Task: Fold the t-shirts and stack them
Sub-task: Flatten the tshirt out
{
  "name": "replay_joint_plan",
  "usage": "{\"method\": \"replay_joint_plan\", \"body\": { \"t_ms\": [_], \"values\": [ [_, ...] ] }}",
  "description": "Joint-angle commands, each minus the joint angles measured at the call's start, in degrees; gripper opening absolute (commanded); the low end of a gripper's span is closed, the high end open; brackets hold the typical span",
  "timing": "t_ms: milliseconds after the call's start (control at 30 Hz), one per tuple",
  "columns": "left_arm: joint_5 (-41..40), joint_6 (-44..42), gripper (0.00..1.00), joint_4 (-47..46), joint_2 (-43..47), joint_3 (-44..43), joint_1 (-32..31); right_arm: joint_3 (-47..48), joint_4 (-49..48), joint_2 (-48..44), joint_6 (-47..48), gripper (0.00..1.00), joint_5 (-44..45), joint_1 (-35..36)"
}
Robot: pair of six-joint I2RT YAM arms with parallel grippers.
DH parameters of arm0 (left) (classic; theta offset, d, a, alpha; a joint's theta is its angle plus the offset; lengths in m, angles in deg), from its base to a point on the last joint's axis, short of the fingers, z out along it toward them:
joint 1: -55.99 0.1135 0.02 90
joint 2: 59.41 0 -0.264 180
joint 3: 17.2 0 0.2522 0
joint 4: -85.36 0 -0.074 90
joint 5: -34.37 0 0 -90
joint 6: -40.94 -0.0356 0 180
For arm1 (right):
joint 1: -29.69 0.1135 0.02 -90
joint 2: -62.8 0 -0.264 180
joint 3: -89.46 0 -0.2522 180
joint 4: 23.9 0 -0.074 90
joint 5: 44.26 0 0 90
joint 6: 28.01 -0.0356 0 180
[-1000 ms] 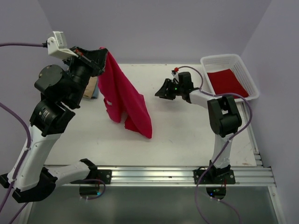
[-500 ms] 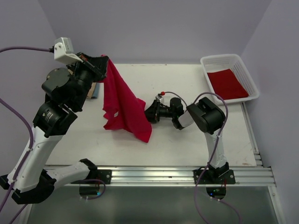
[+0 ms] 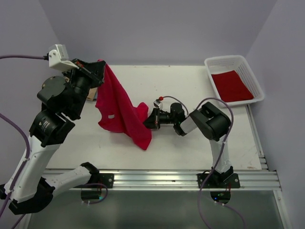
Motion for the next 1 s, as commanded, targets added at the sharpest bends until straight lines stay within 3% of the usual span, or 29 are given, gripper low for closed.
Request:
{"method": "replay_joint_plan", "body": {
  "t_ms": [0,33,67,100,167,233,300,533,833,967],
  "values": [
    [-1.3,-0.8,0.00,-2.2,1.4,0.3,0.4,-0.5,23.9,-14.6,18.6,0.00,3.1,-0.1],
    [-1.4,-0.8,0.00,-2.2,1.6,0.3,0.4,0.2,34.3,-20.5,31.7,0.00,6.5,0.1],
    [-1.4,-0.7,0.00,-2.3,1.8,0.4,0.5,3.4,44.8,-23.2,37.7,0.00,10.1,0.5],
    [-1.4,-0.6,0.00,-2.7,2.0,1.0,0.4,7.2,59.8,-25.5,45.7,0.07,17.0,0.8],
    [-1.1,-0.3,0.00,-3.3,2.3,1.6,0.5,9.9,66.4,-25.6,48.9,0.33,18.9,0.7],
    [-0.7,0.1,0.00,-3.7,2.5,2.1,0.4,13.2,74.2,-24.7,53.1,0.52,25.2,0.7],
    [-0.2,0.2,0.00,-3.5,2.3,2.3,0.4,16.9,77.6,-22.0,54.1,0.60,27.0,0.8],
    [-0.2,0.3,0.00,-2.6,3.6,2.5,0.4,25.8,80.2,-13.4,55.6,0.61,33.5,0.7],
    [0.1,0.9,0.00,-1.9,4.3,2.7,0.4,37.2,82.5,-3.4,56.2,0.60,35.0,0.7],
    [0.1,1.3,0.00,-1.7,4.7,3.2,0.4,39.0,81.2,-0.8,55.8,0.51,34.2,0.6]
  ]
}}
